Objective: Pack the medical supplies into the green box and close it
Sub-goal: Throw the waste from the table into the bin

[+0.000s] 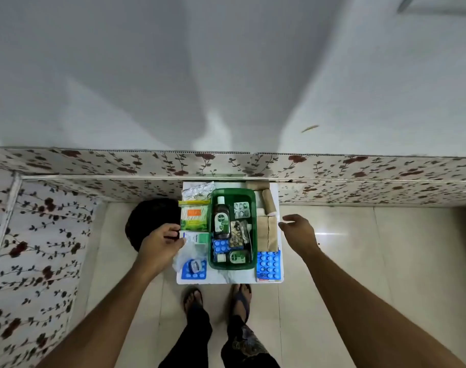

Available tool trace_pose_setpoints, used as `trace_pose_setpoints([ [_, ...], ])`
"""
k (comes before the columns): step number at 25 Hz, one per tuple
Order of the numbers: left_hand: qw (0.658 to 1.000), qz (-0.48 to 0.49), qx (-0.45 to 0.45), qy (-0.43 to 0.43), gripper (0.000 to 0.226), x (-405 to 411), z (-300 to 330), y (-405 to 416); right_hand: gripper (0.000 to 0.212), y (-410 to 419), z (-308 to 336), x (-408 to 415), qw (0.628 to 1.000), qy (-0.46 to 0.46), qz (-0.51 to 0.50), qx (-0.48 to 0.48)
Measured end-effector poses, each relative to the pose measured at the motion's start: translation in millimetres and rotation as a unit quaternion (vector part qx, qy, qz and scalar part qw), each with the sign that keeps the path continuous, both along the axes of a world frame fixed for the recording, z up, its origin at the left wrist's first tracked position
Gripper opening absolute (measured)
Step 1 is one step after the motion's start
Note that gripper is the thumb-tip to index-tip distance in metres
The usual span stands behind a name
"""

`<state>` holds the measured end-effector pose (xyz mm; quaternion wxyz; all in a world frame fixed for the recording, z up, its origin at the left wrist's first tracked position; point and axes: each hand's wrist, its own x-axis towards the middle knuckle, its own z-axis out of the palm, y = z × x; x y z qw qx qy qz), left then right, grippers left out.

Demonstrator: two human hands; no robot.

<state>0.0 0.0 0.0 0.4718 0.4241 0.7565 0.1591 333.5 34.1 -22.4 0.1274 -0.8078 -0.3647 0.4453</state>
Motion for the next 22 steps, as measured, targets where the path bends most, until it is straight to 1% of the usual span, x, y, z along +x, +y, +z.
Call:
trace_pose_setpoints([
  [2,0.999,-0.012,-0.022,0.031,0.036,3,-29,-2,0.040,8,-29,0,0.998,-0.037,0.028,-0.043],
  [6,0.991,-0.096,-0.026,0.090,0.054,7,-69,-7,0.051,7,-69,-6,0.991,-0.065,0.053,-0.106],
  [9,0.978,-0.150,-0.010,0.147,0.055,7,-88,-1,0.056,9,-88,-14,0.989,-0.091,0.071,-0.096],
  [11,0.973,-0.162,-0.008,0.166,0.050,11,-95,1,0.056,7,-95,-15,0.987,-0.119,0.068,-0.080],
  [15,0.967,-0.187,0.011,0.173,0.031,8,-109,1,0.049,3,-104,-17,0.989,-0.130,0.024,-0.071],
  [17,0.973,-0.164,0.018,0.160,0.031,3,-110,1,0.038,2,-101,-16,0.991,-0.118,0.000,-0.067],
  [19,0.984,-0.122,0.007,0.128,0.031,-2,-107,0,0.028,0,-95,-16,0.993,-0.098,-0.015,-0.056],
  [22,0.991,-0.098,-0.012,0.090,0.027,-6,-94,1,0.022,0,-78,-14,0.996,-0.074,-0.035,-0.041],
])
